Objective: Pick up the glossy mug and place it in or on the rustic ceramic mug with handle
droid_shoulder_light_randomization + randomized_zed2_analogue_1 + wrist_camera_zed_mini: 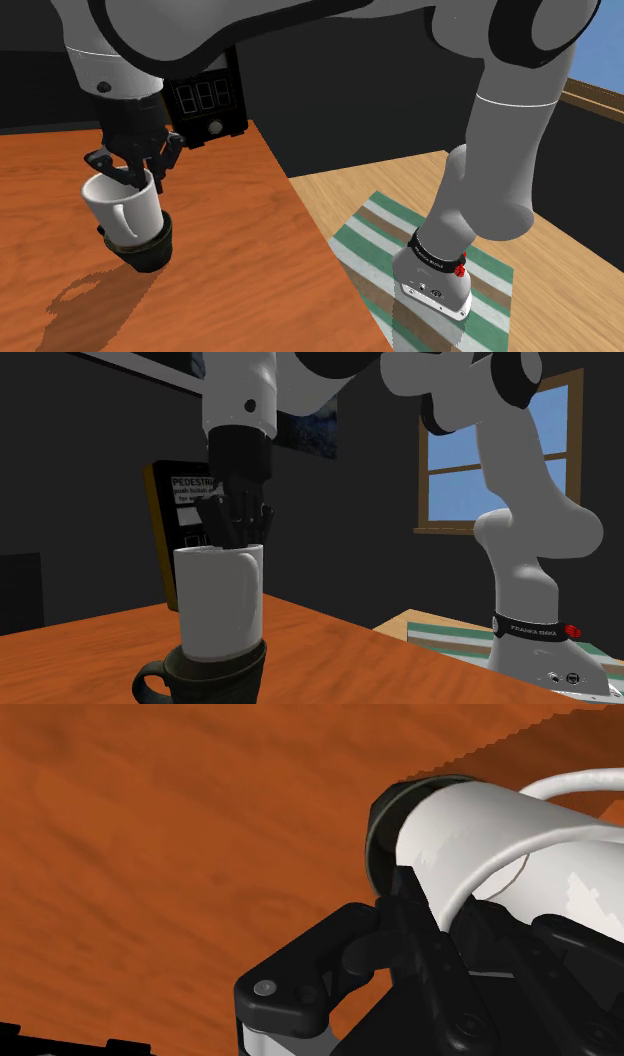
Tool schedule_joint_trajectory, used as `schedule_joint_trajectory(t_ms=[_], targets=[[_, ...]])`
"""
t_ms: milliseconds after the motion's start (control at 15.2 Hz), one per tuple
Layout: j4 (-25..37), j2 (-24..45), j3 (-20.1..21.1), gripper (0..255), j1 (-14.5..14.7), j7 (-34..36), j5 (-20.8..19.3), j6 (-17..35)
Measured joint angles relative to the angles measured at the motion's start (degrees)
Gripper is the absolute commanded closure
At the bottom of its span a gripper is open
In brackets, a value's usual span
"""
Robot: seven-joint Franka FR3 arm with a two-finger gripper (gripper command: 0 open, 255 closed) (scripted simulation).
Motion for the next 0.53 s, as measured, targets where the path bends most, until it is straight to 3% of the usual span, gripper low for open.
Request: schedule_joint_trajectory(t_ms=[462, 528], targets=[[-0.84, 0.22, -0.03, 255, 0.01, 0.02, -0.09, 1.07], [-0.84, 0.22, -0.03, 0, 0.01, 0.02, -0.09, 1.07]])
